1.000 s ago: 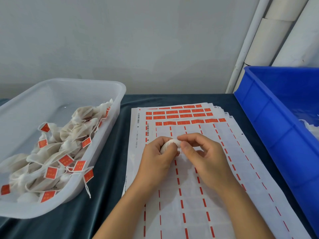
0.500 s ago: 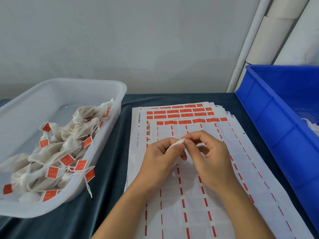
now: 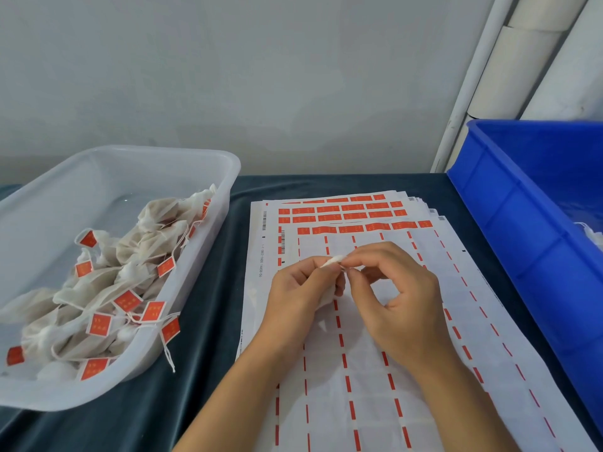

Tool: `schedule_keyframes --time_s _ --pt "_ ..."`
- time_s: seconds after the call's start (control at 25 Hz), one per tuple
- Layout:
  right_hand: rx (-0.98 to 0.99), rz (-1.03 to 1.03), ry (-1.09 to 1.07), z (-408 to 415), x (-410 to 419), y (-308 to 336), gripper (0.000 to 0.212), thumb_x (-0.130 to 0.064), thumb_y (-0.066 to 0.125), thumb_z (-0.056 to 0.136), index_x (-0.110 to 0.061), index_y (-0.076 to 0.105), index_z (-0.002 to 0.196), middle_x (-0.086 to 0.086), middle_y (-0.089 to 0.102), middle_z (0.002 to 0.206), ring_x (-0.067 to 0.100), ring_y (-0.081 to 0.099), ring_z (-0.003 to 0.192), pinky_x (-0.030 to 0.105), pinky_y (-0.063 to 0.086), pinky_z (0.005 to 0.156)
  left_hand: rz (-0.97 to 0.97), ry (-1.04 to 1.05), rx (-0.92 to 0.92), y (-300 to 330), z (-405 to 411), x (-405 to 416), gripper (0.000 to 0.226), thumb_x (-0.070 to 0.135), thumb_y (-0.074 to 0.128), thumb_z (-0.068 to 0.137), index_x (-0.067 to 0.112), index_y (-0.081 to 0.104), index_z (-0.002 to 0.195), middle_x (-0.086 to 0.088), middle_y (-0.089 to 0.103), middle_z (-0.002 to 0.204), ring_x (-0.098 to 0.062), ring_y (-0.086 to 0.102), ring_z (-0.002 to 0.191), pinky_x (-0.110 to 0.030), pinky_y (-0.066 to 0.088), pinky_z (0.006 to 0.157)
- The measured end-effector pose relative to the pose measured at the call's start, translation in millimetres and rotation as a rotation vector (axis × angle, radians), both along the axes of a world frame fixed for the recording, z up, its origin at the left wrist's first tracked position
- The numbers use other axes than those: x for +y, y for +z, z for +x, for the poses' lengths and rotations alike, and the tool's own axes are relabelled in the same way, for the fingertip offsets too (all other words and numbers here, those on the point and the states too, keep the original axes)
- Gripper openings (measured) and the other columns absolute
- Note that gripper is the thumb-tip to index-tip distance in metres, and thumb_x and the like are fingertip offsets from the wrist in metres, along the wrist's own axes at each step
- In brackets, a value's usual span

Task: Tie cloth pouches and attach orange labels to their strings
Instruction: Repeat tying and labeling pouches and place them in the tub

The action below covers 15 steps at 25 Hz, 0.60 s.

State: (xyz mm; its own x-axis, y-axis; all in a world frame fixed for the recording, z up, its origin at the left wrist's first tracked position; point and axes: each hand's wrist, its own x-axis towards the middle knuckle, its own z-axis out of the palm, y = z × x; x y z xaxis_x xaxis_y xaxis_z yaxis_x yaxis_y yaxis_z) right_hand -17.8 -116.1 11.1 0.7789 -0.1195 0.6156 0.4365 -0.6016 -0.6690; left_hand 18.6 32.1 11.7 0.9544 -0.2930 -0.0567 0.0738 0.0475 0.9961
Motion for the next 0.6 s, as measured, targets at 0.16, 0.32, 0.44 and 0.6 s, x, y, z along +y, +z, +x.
schedule_keyframes --time_s 0.16,0.32,0.44,0.6 --pt "0.021 -0.024 -0.01 -1.1 0.6 0.6 0.02 -0.031 0.07 0.09 -0.018 0.073 0.106 -0.01 0.071 0.108 0.004 0.067 0.091 0.01 0.054 0.079 0.019 0.008 0.007 -1.3 0.8 -0.7 0.029 0.044 0.06 0.092 0.024 0.081 0.087 -0.006 0.075 0.087 -0.034 0.072 0.099 -0.057 0.059 0.097" --pt "0.026 -0.061 -0.031 -1.1 -2.0 -0.5 0.021 -0.035 0.071 0.091 -0.02 0.074 0.106 -0.011 0.072 0.107 -0.001 0.066 0.089 0.007 0.052 0.08 0.075 0.022 -0.044 -3.5 1.5 -1.8 0.027 0.037 0.058 0.102 0.028 0.08 0.09 -0.003 0.077 0.09 -0.028 0.073 0.097 -0.047 0.062 0.094" --pt "-0.007 -0.128 -0.07 -1.0 -4.3 -2.4 0.021 -0.031 0.072 0.09 -0.018 0.076 0.105 -0.008 0.074 0.105 0.0 0.067 0.089 0.01 0.055 0.082 0.104 0.037 -0.085 -6.2 2.2 -2.9 0.027 0.029 0.058 0.106 0.025 0.08 0.092 -0.001 0.079 0.093 -0.024 0.075 0.097 -0.035 0.063 0.089" --pt "-0.047 -0.221 -0.115 -0.6 -3.9 -5.0 0.021 -0.032 0.068 0.094 -0.015 0.075 0.103 -0.003 0.075 0.102 0.009 0.07 0.087 0.026 0.062 0.079 0.115 0.057 -0.148 -5.7 1.3 -4.4 0.022 0.023 0.062 0.104 0.019 0.08 0.093 0.005 0.078 0.085 -0.008 0.073 0.083 -0.015 0.055 0.073"
